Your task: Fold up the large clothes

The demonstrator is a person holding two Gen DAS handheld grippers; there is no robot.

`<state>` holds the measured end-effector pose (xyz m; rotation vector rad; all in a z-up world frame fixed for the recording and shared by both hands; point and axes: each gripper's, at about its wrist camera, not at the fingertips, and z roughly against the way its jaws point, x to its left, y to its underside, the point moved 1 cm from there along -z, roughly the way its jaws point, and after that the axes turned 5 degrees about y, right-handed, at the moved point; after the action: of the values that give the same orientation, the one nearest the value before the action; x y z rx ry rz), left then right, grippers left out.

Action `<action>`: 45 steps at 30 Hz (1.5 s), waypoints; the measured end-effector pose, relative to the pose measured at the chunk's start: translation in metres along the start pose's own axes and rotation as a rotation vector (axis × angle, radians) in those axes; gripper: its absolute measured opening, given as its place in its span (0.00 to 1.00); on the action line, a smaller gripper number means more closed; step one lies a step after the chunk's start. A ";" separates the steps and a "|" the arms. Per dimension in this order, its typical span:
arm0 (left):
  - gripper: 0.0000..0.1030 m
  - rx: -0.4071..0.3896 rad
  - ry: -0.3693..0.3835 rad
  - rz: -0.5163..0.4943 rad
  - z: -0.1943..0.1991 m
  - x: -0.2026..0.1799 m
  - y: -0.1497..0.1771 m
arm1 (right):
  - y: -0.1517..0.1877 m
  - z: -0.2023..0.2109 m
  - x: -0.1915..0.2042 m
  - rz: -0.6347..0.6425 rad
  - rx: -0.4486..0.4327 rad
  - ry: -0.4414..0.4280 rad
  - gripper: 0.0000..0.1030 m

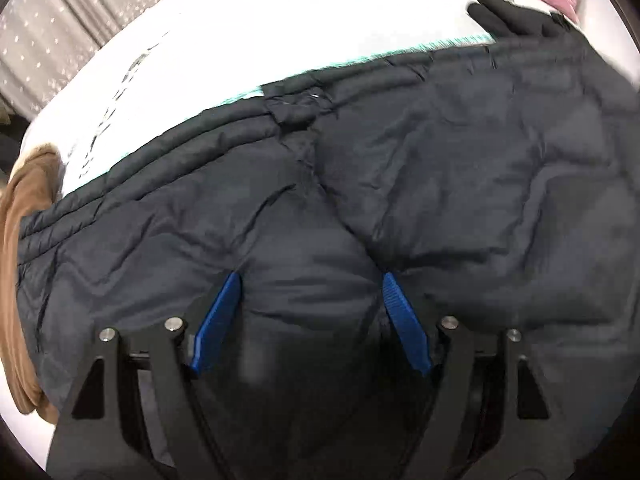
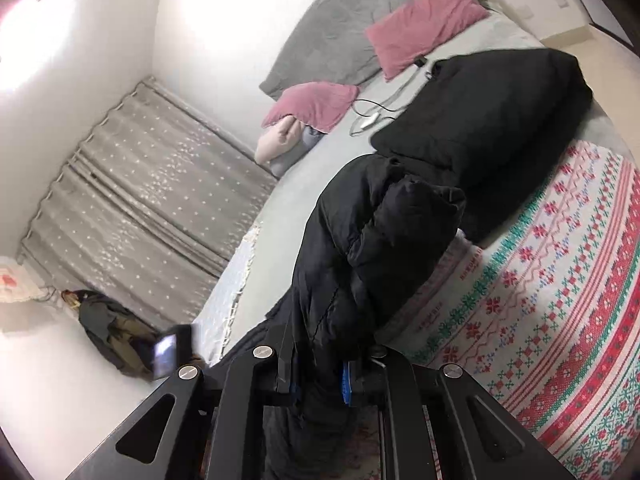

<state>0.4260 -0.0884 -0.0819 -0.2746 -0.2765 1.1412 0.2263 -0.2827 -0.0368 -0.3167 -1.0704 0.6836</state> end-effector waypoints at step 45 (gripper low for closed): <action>0.70 -0.042 0.092 0.057 -0.010 0.068 0.021 | 0.050 0.023 0.130 0.549 -0.077 -0.193 0.13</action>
<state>0.4385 -0.0183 -0.0933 -0.3729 -0.2131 1.1771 0.2276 -0.1622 0.0364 -0.6341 -1.2053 1.1820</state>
